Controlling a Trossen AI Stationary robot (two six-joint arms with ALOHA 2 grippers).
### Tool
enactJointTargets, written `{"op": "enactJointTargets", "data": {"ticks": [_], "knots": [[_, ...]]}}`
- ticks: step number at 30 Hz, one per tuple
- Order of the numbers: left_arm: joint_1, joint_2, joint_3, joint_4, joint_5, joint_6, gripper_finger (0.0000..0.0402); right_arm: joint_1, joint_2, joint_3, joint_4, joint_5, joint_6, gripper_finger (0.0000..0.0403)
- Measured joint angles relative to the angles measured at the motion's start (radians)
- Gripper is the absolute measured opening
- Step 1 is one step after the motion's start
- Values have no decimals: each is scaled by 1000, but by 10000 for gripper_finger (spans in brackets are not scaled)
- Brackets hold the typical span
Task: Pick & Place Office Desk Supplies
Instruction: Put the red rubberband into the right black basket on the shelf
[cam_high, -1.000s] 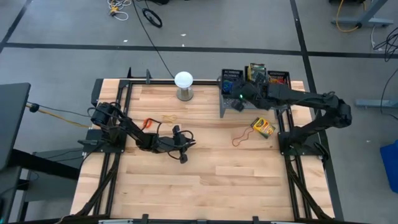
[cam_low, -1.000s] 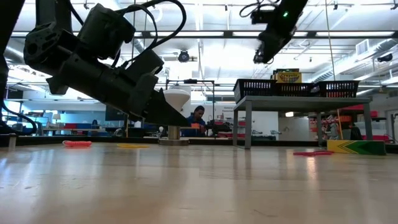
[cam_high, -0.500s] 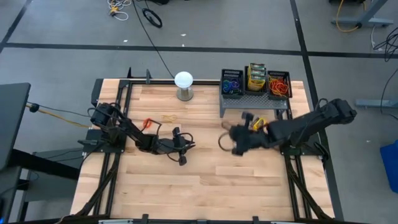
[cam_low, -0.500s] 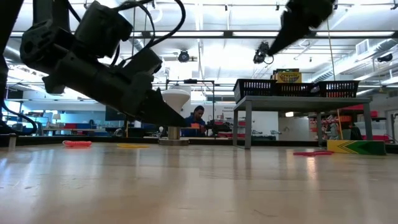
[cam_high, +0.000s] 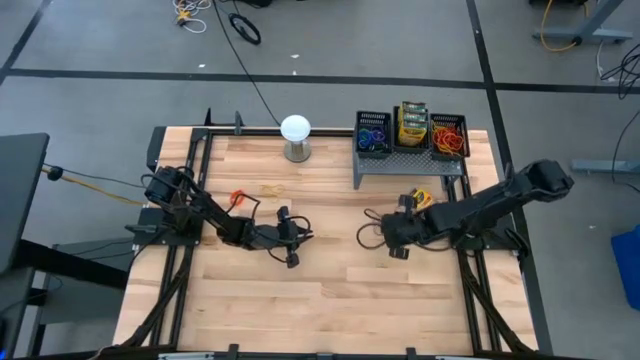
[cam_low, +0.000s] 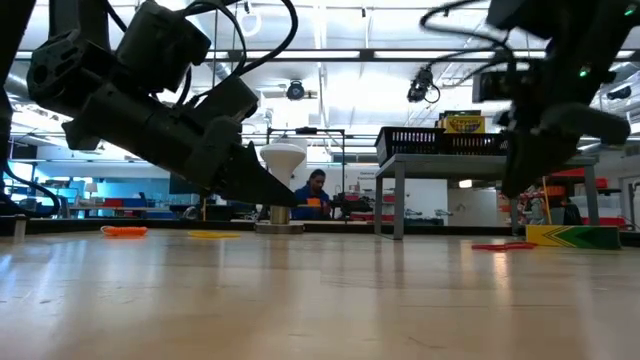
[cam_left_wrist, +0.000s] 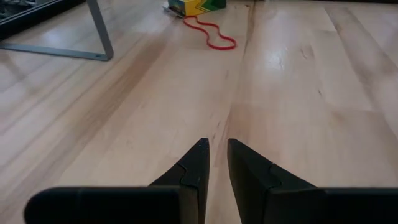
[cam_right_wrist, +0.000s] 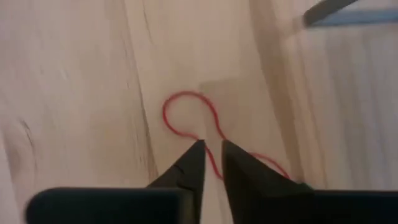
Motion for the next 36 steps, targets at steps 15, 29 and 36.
{"op": "enactJointTargets", "data": {"ticks": [15,29,36], "knots": [[0,0,0,-2,-1,17,63,-279,0,-90,133,-247,-401,202],[0,0,0,-15,0,16,63,-315,148,-87,171,-289,-491,183],[0,0,0,-15,0,16,63,-341,150,-88,170,-352,-498,114]]}}
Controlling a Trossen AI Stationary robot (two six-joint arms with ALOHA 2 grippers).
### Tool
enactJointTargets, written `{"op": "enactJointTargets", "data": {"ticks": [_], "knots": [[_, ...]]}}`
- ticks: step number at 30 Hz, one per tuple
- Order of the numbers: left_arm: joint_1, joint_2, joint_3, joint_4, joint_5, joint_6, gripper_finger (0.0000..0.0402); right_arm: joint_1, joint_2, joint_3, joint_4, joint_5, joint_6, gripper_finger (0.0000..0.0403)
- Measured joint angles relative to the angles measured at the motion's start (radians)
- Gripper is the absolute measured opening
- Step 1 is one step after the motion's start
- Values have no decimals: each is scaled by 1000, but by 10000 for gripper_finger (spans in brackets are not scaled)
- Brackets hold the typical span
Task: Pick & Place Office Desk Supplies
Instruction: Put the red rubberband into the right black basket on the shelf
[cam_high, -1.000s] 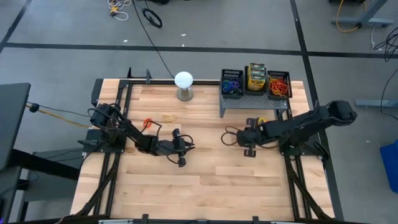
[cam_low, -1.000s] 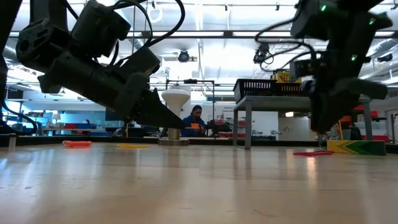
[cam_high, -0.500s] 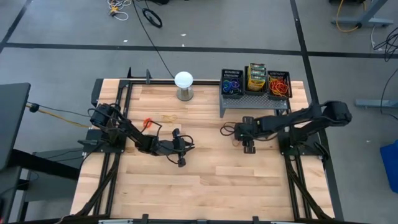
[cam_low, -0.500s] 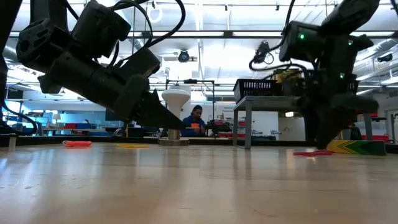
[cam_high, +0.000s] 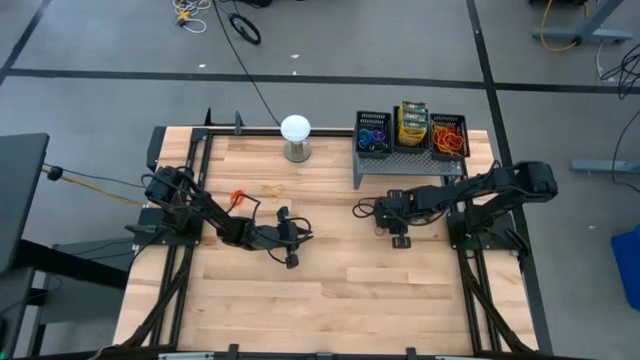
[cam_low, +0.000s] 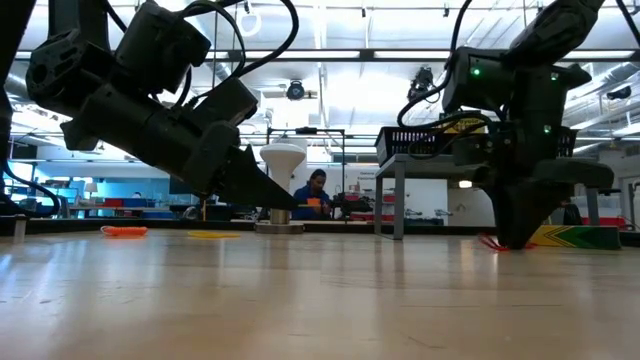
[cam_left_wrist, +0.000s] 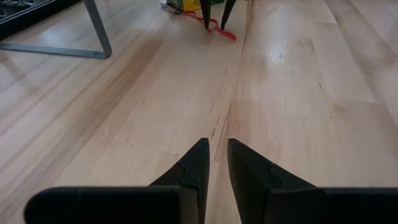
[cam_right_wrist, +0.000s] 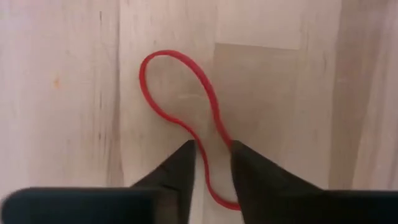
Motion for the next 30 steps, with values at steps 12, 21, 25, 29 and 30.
{"op": "enactJointTargets", "data": {"ticks": [12,21,25,29,30], "knots": [[0,0,0,-3,0,0,63,23,-38,37,-63,21,21,11],[0,0,0,-15,0,-5,63,111,-173,124,-294,100,116,3],[0,0,0,-16,0,-5,63,144,-247,196,-455,145,210,2],[0,0,0,-16,0,-5,63,177,-305,312,-654,264,318,1],[0,0,0,-16,0,-5,63,185,-318,346,-702,306,342,1]]}}
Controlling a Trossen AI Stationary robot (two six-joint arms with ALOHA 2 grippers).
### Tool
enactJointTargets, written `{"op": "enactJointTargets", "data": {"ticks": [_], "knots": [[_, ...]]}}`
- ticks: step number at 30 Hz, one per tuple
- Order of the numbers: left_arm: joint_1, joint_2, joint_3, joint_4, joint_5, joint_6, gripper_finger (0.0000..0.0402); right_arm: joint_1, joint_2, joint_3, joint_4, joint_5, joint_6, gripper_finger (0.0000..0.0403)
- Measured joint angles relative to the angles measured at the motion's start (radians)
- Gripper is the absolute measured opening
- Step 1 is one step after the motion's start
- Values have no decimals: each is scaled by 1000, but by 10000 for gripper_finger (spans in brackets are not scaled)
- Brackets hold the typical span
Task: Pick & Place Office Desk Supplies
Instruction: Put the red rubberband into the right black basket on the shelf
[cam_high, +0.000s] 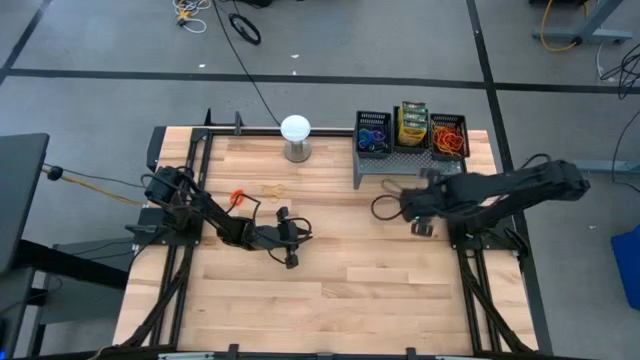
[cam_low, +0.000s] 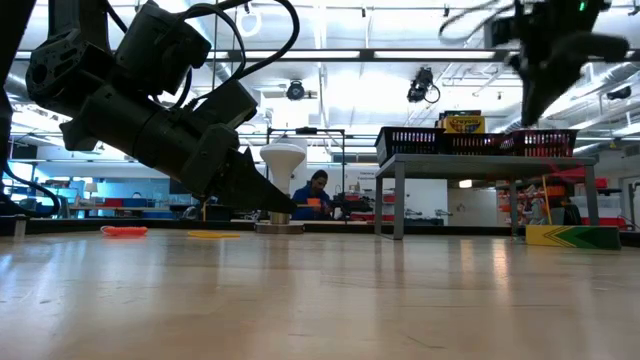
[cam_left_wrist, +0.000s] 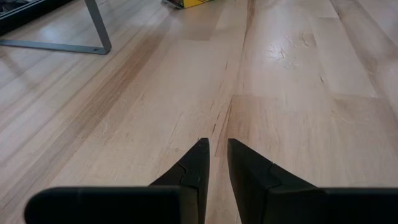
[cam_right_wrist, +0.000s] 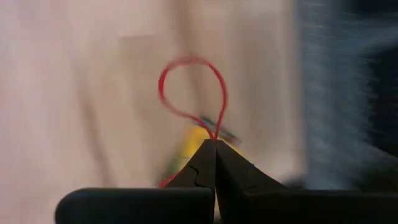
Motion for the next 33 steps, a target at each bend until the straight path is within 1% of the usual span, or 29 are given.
{"op": "enactJointTargets", "data": {"ticks": [6,7,9,11,13,19,22,26,30,33], "knots": [[0,0,0,0,0,0,63,1,-26,184,-300,297,191,1],[0,0,0,0,0,0,63,-5,-25,204,-335,347,224,1],[0,0,0,0,0,0,63,-29,-31,222,-329,422,241,1],[0,0,0,-3,0,0,63,-64,-44,223,-328,437,235,0],[0,0,0,-18,0,-5,63,-111,-44,224,-336,480,243,0],[0,0,0,-22,1,-6,63,-295,-41,223,-311,583,247,0],[0,0,0,-23,0,-6,63,-413,-42,223,-281,615,225,0],[0,0,0,-21,0,-2,63,-570,-42,223,-213,609,155,0],[0,0,0,-21,0,5,63,-695,-42,223,-78,559,56,0],[0,0,0,-21,0,3,63,-768,-36,223,0,483,6,0]]}}
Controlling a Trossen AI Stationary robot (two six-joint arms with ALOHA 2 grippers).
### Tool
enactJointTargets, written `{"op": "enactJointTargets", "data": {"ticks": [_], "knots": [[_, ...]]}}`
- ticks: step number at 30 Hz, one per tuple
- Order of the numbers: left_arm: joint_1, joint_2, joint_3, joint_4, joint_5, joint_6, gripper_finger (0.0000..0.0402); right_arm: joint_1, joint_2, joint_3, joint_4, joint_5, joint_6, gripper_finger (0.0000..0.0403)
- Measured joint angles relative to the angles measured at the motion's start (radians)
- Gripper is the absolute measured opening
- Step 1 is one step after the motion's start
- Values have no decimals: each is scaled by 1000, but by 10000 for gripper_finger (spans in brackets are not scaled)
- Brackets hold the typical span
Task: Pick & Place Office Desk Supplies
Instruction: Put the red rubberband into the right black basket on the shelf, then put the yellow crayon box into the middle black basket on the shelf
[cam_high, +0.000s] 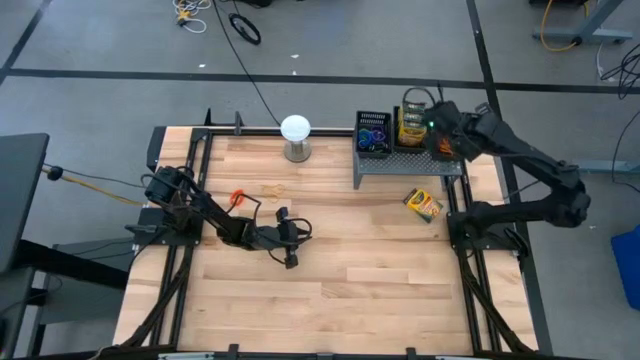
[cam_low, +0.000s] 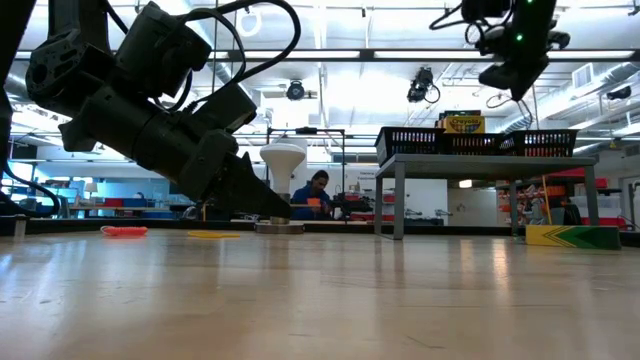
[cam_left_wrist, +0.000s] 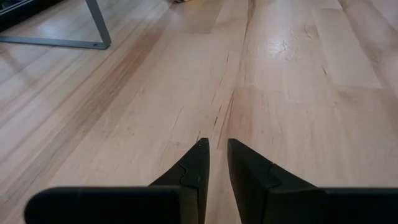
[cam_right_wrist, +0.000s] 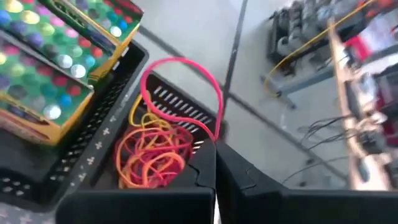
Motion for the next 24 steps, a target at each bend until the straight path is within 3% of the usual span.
{"op": "enactJointTargets", "data": {"ticks": [11,24], "knots": [[0,0,0,0,0,-3,63,-135,72,-1,4,-166,14,10],[0,0,0,0,0,-22,63,-134,81,-1,-23,-172,47,164]]}}
